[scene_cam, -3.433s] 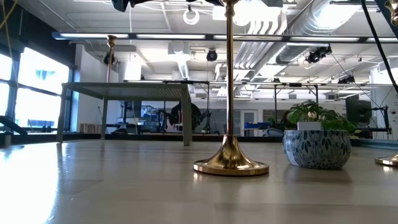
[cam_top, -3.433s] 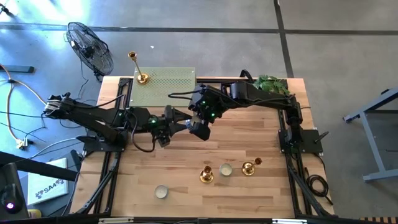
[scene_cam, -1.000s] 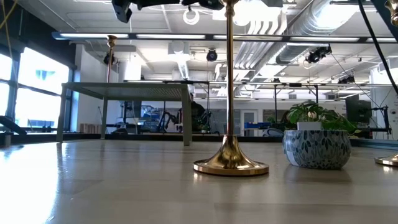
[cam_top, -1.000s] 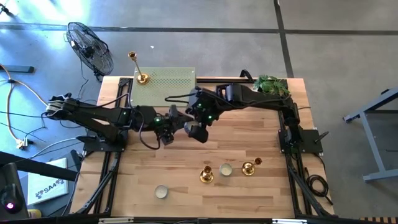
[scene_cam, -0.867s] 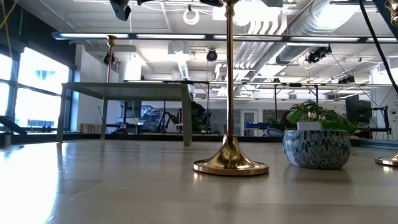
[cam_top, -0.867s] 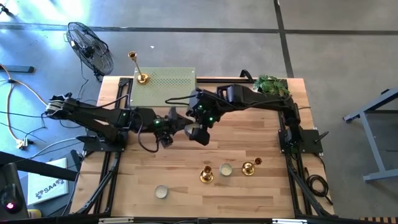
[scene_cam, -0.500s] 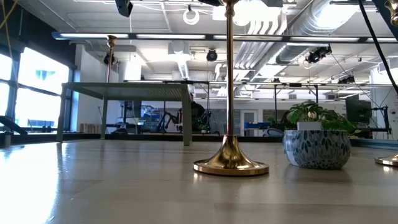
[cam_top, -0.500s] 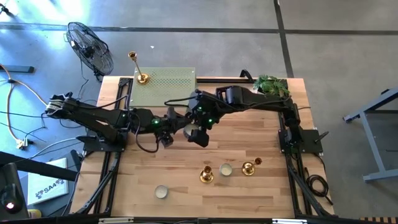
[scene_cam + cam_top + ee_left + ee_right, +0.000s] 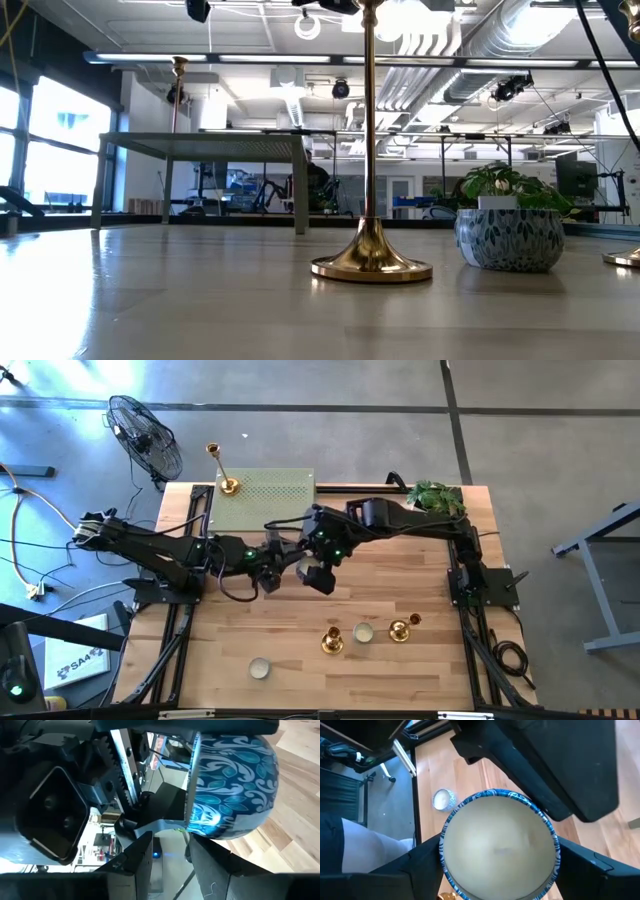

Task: Pick & Place candle stick holders
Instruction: Put the top right blue patterned round candle on the shelf

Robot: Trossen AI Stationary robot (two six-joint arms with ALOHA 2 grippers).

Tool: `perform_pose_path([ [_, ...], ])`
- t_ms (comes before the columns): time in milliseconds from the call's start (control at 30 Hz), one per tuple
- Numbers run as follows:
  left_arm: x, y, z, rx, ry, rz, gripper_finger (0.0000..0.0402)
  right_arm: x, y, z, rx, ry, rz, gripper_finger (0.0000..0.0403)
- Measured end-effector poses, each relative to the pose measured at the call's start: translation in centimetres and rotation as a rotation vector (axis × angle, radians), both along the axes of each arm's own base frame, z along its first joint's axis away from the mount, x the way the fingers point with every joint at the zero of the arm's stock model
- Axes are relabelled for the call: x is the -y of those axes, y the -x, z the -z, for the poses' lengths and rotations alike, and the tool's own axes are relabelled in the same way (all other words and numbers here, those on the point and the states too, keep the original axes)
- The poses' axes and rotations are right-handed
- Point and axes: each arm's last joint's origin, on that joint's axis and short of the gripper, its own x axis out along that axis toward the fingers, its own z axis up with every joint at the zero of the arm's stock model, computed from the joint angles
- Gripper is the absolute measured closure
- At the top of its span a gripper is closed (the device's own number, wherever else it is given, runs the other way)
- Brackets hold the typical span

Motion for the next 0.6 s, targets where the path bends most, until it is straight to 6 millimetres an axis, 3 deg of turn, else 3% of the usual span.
perform_pose_path([
  [600, 0.33, 0.37, 0.01, -0.031, -0.102, -0.136, 0.0275, 0.00, 0.07, 0.05, -0.008, 0.002, -0.004, 0.0105],
])
